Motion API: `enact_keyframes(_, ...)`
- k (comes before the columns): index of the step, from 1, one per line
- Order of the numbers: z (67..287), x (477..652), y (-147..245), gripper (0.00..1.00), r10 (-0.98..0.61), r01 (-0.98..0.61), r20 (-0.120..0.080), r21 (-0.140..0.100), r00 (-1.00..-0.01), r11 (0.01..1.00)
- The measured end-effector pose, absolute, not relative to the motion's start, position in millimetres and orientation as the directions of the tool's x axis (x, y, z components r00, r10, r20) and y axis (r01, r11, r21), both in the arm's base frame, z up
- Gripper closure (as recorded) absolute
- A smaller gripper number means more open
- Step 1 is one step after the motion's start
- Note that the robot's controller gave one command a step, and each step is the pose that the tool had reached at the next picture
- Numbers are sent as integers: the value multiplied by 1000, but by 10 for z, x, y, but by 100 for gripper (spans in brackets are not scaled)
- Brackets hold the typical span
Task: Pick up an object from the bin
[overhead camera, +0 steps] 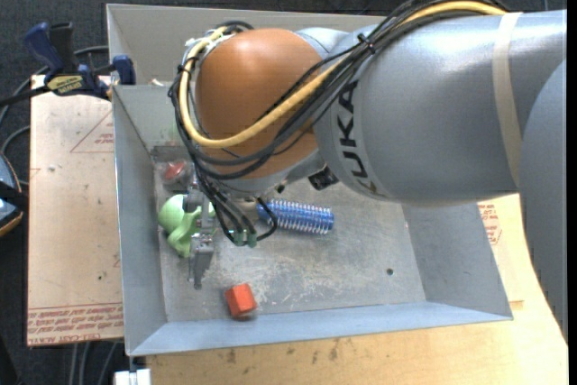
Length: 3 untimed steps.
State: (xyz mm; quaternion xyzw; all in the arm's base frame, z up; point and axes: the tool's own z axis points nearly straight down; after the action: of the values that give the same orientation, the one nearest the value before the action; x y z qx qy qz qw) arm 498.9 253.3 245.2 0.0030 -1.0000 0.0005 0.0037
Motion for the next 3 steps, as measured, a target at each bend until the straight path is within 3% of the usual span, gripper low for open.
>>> enact_keyframes(1,2075,5597,1861,0,52,52,0,-3,-999,999)
enact_keyframes(2,898,6269,2160,0,246,246,-15,10,-969,969)
enact_keyframes(3,897,6271,2175,100,246,246,-12,12,-969,969)
